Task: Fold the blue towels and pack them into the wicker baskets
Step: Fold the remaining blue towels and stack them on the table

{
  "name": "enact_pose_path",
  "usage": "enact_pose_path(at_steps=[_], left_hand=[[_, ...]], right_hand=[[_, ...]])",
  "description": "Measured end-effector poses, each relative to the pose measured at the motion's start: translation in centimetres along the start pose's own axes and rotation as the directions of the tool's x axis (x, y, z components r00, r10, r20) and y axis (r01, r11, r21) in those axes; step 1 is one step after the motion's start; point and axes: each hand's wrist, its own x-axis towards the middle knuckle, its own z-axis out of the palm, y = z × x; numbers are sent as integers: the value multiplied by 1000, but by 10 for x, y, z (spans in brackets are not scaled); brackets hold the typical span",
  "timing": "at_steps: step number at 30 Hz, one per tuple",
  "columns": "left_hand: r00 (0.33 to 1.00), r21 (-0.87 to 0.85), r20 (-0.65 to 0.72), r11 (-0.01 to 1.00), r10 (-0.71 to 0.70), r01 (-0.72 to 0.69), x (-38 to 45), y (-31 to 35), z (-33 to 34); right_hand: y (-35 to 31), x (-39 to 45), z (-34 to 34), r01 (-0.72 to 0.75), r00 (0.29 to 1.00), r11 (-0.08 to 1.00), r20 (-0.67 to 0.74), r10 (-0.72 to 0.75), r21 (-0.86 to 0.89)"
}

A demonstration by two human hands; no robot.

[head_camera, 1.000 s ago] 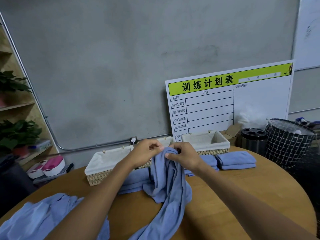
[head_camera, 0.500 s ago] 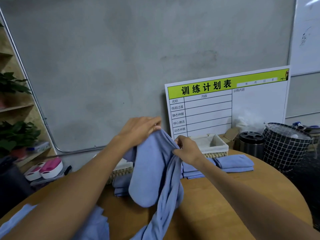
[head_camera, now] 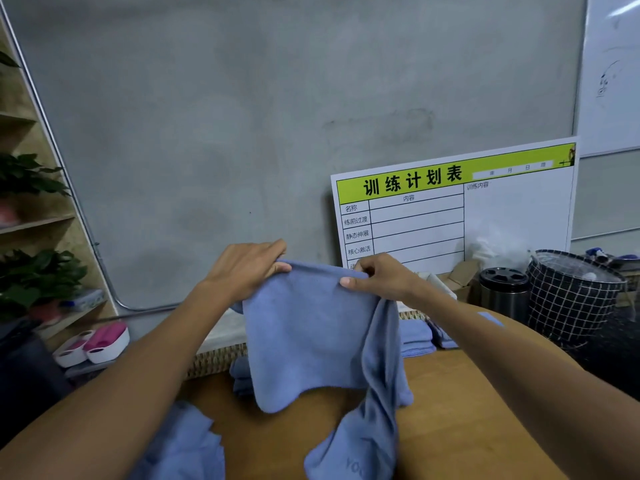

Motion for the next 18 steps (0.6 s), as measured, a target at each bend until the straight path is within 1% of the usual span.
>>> enact_pose_path(at_steps=[2,4,8,10,12,14,16,18], left_hand=[[1000,-11,-1,1000,-4,4,-5,-1,4],[1000,-54,19,998,-20,21,-10,-5,8],[992,-137,125,990,5,13,-30,-22,15],[987,-137,163,990,3,19,-41,-25,17],[981,-170,196,985,-3,37,-50,-23,18],[983,-261,183,963,-17,66,-54,-21,17],[987,-338,148,935,-56,104,-55,-19,12],[989,-322,131,940,-74,113,-55,-18,7]], right_hand=[[2,-2,-3,4,999,995,40,0,-100],[7,-6,-6,14,999,985,47,-6,-170],[22,-22,-20,9,1000,989,-10,-10,-147],[24,-30,-26,24,999,992,43,-19,-124],[22,-33,-30,8,994,994,111,4,-108],[18,-32,-32,-26,994,993,102,37,-111],[14,-30,-35,-37,997,986,65,48,-161],[12,-28,-37,9,998,972,57,5,-233]])
